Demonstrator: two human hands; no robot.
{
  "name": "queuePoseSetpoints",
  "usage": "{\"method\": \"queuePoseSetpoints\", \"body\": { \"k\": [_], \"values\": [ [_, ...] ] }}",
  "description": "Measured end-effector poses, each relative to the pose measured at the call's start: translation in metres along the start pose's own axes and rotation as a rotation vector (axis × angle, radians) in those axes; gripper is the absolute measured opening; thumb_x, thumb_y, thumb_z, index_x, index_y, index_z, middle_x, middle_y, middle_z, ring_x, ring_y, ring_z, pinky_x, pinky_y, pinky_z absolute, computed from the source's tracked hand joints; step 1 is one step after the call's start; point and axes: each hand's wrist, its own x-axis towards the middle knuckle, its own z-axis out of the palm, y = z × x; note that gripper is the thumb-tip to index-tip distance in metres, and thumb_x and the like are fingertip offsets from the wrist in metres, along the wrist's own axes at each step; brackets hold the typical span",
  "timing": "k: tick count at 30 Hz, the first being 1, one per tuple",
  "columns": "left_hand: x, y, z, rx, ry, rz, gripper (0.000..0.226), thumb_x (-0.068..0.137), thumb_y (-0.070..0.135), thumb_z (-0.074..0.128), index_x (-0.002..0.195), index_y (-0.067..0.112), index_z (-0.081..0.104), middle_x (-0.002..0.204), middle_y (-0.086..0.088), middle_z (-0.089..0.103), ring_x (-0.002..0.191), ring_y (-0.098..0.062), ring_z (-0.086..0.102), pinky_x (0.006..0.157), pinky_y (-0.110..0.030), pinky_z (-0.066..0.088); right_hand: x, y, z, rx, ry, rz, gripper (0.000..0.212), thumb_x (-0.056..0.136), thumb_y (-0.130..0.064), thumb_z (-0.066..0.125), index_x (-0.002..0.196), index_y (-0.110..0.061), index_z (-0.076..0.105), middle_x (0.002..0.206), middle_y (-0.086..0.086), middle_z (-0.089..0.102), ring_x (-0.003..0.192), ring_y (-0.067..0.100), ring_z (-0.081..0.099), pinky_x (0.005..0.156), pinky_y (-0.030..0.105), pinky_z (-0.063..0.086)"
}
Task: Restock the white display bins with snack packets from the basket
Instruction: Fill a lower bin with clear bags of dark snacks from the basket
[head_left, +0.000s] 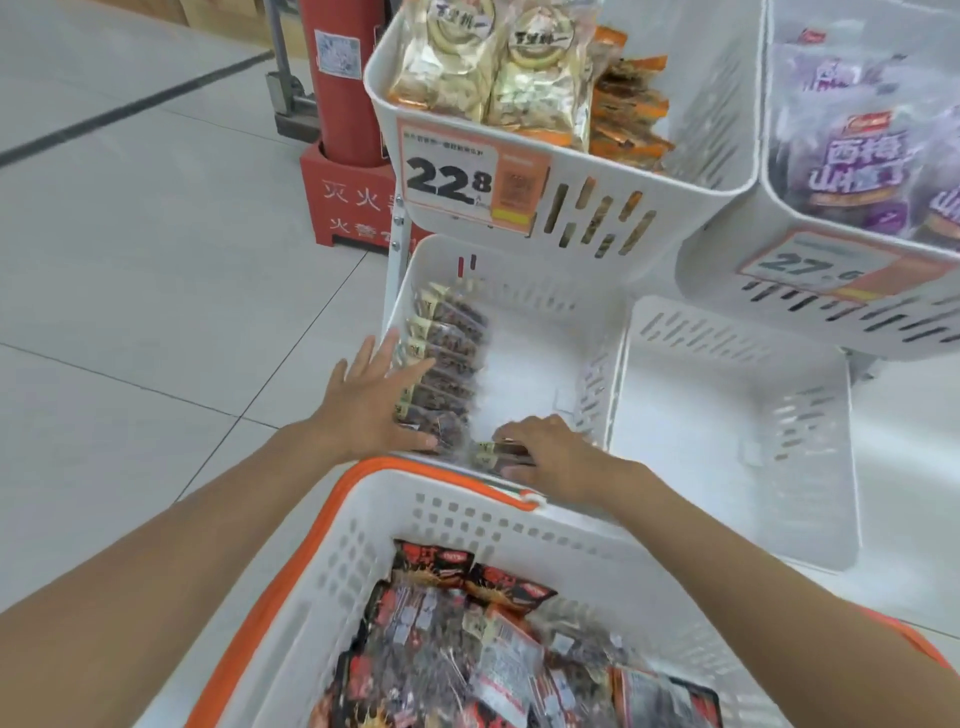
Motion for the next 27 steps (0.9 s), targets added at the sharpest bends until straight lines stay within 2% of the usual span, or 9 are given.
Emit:
{"method": "queuePoseSetpoints", "body": {
  "k": [2, 3, 5, 7, 11, 15, 20, 23, 27],
  "values": [
    [0.003, -0.006, 0.008, -0.007, 0.004, 0.024, 0.104, 0.076, 0.063, 0.07, 0.152, 0.046, 0.001, 0.161, 0.0, -0.024, 0.148, -0.024, -0.023, 0.119, -0.051, -0.003, 0.005, 0.002, 0.003, 0.285, -0.13, 0.004, 0.012, 0.092, -0.055, 0.054, 0.101, -0.047, 0.053, 0.105, -0.003, 0.056, 0.096, 0.02, 0.051, 0.088, 0.038, 0.042],
    [0.003, -0.008, 0.011, -0.039, 0.011, 0.03, 0.103, 0.077, 0.061, 0.071, 0.152, 0.047, 0.001, 0.162, 0.002, -0.022, 0.148, -0.023, -0.022, 0.119, -0.05, -0.002, 0.005, 0.003, -0.002, 0.412, -0.18, 0.028, 0.019, 0.092, -0.055, 0.055, 0.11, -0.047, 0.056, 0.111, -0.007, 0.056, 0.1, 0.015, 0.053, 0.088, 0.032, 0.041],
    [0.003, -0.009, 0.015, -0.091, 0.025, 0.041, 0.104, 0.076, 0.058, 0.073, 0.152, 0.047, 0.003, 0.162, 0.004, -0.019, 0.149, -0.023, -0.018, 0.119, -0.049, 0.001, 0.001, 0.004, -0.013, 0.552, -0.27, 0.068, 0.047, 0.096, -0.044, 0.055, 0.14, -0.032, 0.048, 0.134, -0.011, 0.046, 0.12, 0.01, 0.046, 0.093, 0.018, 0.035],
    [0.003, -0.009, 0.014, -0.116, 0.039, 0.046, 0.105, 0.073, 0.057, 0.076, 0.151, 0.048, 0.005, 0.163, 0.005, -0.016, 0.15, -0.023, -0.013, 0.119, -0.048, 0.006, -0.001, 0.006, -0.01, 0.547, -0.276, 0.054, 0.052, 0.098, -0.037, 0.052, 0.147, -0.023, 0.039, 0.138, -0.012, 0.038, 0.124, 0.005, 0.037, 0.087, 0.007, 0.032],
    [0.002, -0.008, 0.014, -0.123, 0.042, 0.025, 0.108, 0.07, 0.056, 0.079, 0.152, 0.047, 0.01, 0.164, 0.006, -0.011, 0.151, -0.029, 0.0, 0.119, -0.049, 0.015, 0.0, -0.004, 0.007, 0.556, 0.012, 0.138, 0.045, 0.094, -0.033, 0.061, 0.136, -0.019, 0.052, 0.145, 0.003, 0.042, 0.133, 0.015, 0.038, 0.101, 0.018, 0.028],
    [-0.001, -0.003, 0.008, -0.112, 0.04, 0.015, 0.106, 0.07, 0.053, 0.08, 0.152, 0.045, 0.013, 0.164, 0.004, -0.008, 0.15, -0.031, 0.009, 0.117, -0.048, 0.021, 0.001, -0.002, 0.003, 0.613, -0.077, 0.22, 0.061, 0.086, -0.049, 0.067, 0.139, -0.03, 0.045, 0.152, 0.001, 0.031, 0.137, 0.021, 0.035, 0.108, 0.03, 0.03],
    [-0.017, 0.0, -0.005, -0.182, 0.033, 0.007, 0.091, 0.078, 0.044, 0.078, 0.151, 0.043, 0.024, 0.165, 0.005, 0.002, 0.15, -0.025, 0.014, 0.118, -0.046, 0.023, -0.004, -0.007, 0.003, 0.55, -0.142, 0.258, 0.068, 0.089, -0.057, 0.057, 0.145, -0.024, 0.036, 0.15, 0.004, 0.038, 0.128, 0.022, 0.044, 0.097, 0.025, 0.033],
    [-0.026, 0.007, -0.018, -0.208, 0.051, -0.061, 0.074, 0.085, 0.041, 0.073, 0.148, 0.038, 0.035, 0.161, 0.002, 0.022, 0.147, -0.025, 0.02, 0.117, -0.045, 0.023, -0.016, -0.011, -0.007, 0.599, -0.106, 0.274, 0.073, 0.088, -0.059, 0.057, 0.148, -0.027, 0.031, 0.155, 0.003, 0.03, 0.138, 0.024, 0.035, 0.106, 0.03, 0.029],
    [-0.048, 0.041, -0.035, -0.354, 0.293, -0.029, 0.039, 0.09, 0.026, 0.069, 0.127, 0.026, 0.06, 0.127, -0.003, 0.062, 0.119, -0.025, 0.051, 0.1, -0.041, 0.043, -0.062, -0.023, -0.026, 0.711, 0.248, 0.206, 0.061, 0.088, -0.045, 0.065, 0.142, -0.028, 0.042, 0.148, 0.002, 0.039, 0.134, 0.021, 0.041, 0.101, 0.029, 0.035]
  ]
}}
